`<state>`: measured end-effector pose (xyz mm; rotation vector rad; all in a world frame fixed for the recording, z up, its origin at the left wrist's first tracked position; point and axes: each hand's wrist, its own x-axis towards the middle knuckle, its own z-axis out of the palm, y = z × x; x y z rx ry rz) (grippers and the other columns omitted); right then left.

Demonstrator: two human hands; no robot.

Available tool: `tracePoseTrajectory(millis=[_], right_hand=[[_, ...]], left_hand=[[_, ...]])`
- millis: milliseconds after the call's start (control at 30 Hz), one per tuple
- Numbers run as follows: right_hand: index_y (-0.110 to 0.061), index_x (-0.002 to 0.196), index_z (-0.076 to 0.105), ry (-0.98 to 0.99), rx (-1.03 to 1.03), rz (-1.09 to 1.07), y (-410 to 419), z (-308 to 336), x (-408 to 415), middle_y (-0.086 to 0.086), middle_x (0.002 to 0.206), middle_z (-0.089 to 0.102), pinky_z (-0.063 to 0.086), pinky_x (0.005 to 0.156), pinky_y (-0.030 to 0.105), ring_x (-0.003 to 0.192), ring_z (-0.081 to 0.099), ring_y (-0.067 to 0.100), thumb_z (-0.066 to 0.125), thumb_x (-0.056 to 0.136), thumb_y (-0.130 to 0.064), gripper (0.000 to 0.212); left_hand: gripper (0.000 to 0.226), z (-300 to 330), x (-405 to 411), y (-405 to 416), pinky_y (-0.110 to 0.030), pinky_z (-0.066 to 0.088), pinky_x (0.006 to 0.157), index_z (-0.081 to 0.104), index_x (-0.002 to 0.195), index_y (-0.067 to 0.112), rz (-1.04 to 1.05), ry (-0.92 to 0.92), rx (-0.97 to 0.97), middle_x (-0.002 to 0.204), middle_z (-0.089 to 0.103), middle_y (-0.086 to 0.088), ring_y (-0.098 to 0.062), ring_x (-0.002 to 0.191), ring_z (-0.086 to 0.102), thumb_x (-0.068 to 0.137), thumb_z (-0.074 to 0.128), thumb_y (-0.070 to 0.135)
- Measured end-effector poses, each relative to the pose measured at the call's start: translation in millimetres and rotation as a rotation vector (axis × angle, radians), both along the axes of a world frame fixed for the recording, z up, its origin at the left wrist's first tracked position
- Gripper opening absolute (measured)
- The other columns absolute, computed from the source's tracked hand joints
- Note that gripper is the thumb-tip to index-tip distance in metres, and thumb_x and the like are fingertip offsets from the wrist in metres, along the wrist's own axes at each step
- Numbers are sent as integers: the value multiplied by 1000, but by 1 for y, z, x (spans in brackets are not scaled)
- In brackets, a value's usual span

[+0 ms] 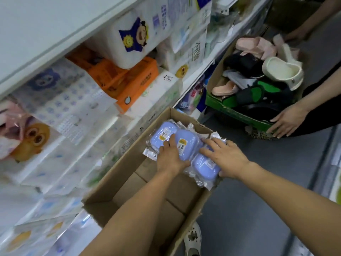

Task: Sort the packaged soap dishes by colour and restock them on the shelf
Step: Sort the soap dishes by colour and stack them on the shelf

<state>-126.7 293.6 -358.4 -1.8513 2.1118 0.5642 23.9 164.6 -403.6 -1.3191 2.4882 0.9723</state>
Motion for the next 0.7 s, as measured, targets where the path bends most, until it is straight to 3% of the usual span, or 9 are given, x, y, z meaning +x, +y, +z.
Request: tracePoseTrajectory(millis=[133, 233, 400, 600, 700], right_hand=[[-33, 149, 18, -137, -111, -65, 2, 30, 4, -1, 157, 11, 28, 110, 40, 145, 13, 21, 69, 68, -42, 97], [-24, 149, 22, -239, -240, -149, -5, 54, 16, -4, 156, 20, 27, 110, 36, 144, 15, 16, 67, 67, -46, 97], [-20, 147, 24, -332, -488, -162, -29, 101, 51, -2, 146, 31, 31, 102, 38, 134, 25, 19, 68, 68, -46, 94], [-16, 149, 26, -509, -700, -21, -61, 171, 90, 3, 140, 39, 37, 100, 38, 127, 35, 21, 65, 67, -52, 97], [-17, 149, 25, -539, -768, 68, -80, 207, 120, 4, 138, 42, 40, 99, 40, 124, 40, 25, 71, 69, -48, 97]], left_hand=[[109, 37, 48, -1, -40, 37, 108, 21, 153, 19, 222, 158, -12, 148, 37, -6, -28, 134, 39, 64, 80, 41], [103, 72, 84, -2, -44, 49, 95, 37, 140, 23, 360, 279, -40, 132, 54, 2, -22, 118, 55, 49, 72, 54], [98, 142, 116, 6, -42, 53, 90, 34, 140, 34, 477, 452, -101, 129, 53, 10, -13, 111, 58, 52, 73, 51], [81, 229, 170, 20, -32, 51, 86, 36, 128, 42, 589, 620, -324, 125, 52, 17, -9, 109, 57, 59, 78, 43], [87, 267, 207, 22, -35, 52, 89, 36, 133, 41, 657, 677, -378, 127, 53, 17, -8, 111, 56, 56, 77, 44]])
